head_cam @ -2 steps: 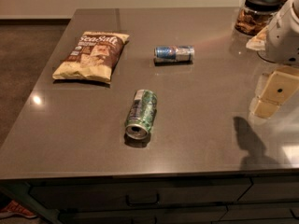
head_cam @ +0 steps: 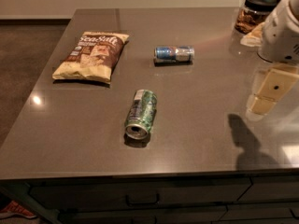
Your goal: Place green can upright
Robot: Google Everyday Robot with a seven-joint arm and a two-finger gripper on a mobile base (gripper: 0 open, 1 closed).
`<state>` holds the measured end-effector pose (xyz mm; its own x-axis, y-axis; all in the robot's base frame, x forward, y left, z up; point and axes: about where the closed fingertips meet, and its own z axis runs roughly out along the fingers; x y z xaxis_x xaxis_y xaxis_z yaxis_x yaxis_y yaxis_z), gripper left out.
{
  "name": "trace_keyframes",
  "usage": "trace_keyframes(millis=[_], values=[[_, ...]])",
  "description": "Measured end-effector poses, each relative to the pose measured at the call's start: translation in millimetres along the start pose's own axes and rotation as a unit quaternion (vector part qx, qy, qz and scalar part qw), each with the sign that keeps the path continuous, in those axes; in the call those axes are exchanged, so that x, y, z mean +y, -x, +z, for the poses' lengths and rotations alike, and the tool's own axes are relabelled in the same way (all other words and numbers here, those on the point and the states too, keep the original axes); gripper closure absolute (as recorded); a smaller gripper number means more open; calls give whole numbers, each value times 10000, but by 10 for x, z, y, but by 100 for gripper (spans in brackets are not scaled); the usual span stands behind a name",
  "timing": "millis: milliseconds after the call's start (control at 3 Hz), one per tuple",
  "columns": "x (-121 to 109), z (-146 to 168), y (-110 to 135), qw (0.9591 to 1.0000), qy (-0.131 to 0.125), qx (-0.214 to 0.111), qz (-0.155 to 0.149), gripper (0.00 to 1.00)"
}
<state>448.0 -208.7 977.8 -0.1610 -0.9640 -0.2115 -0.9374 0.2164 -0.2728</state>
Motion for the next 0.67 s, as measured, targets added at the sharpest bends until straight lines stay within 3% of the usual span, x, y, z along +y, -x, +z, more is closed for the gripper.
trace_keyframes(millis=[333,667], values=[[-74,65,139,9990,-21,-86,-431,0],[-163,201,381,9946,15,-228,-1017,0]])
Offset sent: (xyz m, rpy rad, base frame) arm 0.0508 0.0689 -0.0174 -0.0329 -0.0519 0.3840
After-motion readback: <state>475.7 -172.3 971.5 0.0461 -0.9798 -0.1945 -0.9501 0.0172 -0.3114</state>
